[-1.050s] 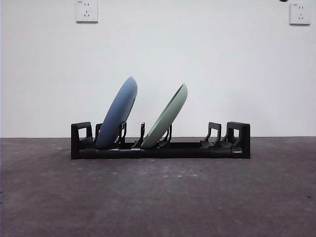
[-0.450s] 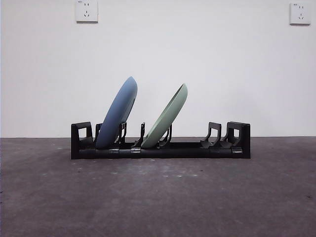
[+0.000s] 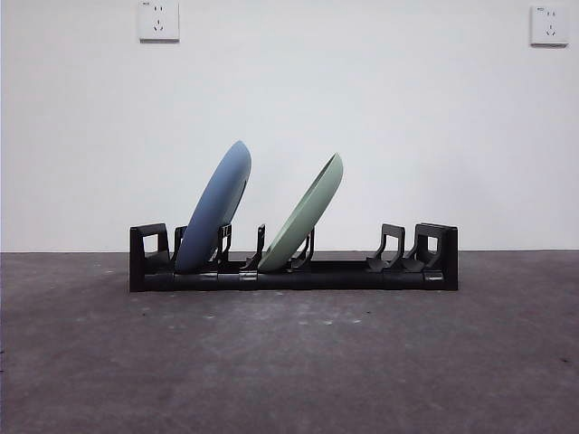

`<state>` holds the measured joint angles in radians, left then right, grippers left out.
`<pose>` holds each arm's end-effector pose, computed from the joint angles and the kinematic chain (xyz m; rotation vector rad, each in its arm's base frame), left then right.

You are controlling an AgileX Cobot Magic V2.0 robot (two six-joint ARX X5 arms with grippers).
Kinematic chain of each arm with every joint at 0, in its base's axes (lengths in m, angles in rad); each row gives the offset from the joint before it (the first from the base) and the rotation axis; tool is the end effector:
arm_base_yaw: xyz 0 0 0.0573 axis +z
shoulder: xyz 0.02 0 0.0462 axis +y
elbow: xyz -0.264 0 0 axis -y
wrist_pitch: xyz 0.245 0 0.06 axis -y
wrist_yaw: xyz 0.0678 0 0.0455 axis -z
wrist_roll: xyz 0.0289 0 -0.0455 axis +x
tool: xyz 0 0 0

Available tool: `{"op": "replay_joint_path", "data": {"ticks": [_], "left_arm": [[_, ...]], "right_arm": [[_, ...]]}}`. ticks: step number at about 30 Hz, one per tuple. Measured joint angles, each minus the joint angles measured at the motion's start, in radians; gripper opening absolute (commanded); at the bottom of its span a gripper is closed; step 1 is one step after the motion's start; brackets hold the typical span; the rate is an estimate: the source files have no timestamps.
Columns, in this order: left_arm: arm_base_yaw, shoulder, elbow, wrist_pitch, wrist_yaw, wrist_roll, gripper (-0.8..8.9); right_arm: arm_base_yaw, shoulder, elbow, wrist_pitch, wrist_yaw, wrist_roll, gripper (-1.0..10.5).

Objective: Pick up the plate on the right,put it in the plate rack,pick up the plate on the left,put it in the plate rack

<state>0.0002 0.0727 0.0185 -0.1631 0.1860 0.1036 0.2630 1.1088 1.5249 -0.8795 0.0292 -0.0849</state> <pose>0.0985 -0.0053 0.1486 0.0827 0.2069 -0.1961 0.1824 0.0482 0.4505 -0.1506 0.4497 0.2491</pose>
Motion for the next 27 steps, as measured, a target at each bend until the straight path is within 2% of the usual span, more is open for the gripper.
{"op": "replay_joint_path", "data": {"ticks": [4,6,9,17,23,27], "left_arm": [[0.000,0.006,0.000,0.000,0.000,0.000,-0.01],[0.000,0.006,0.000,0.000,0.000,0.000,-0.01],[0.000,0.006,0.000,0.000,0.000,0.000,-0.01],[0.000,0.006,0.000,0.000,0.000,0.000,-0.01],[0.000,0.006,0.000,0.000,0.000,0.000,-0.01],[0.000,0.006,0.000,0.000,0.000,0.000,-0.01]], "right_arm": [[-0.148,-0.219,-0.083,0.145,-0.010,-0.002,0.0],[-0.227,-0.335,-0.208,0.220,-0.008,-0.002,0.0],[-0.274,-0.446,-0.376,0.343,-0.008,-0.002,0.0],[-0.309,-0.761,-0.896,0.636,-0.010,-0.002,0.0],[-0.309,-0.935,-1.207,0.677,0.001,0.001,0.0],[-0.309,-1.016,-1.331,0.683,0.014,0.012,0.0]]}}
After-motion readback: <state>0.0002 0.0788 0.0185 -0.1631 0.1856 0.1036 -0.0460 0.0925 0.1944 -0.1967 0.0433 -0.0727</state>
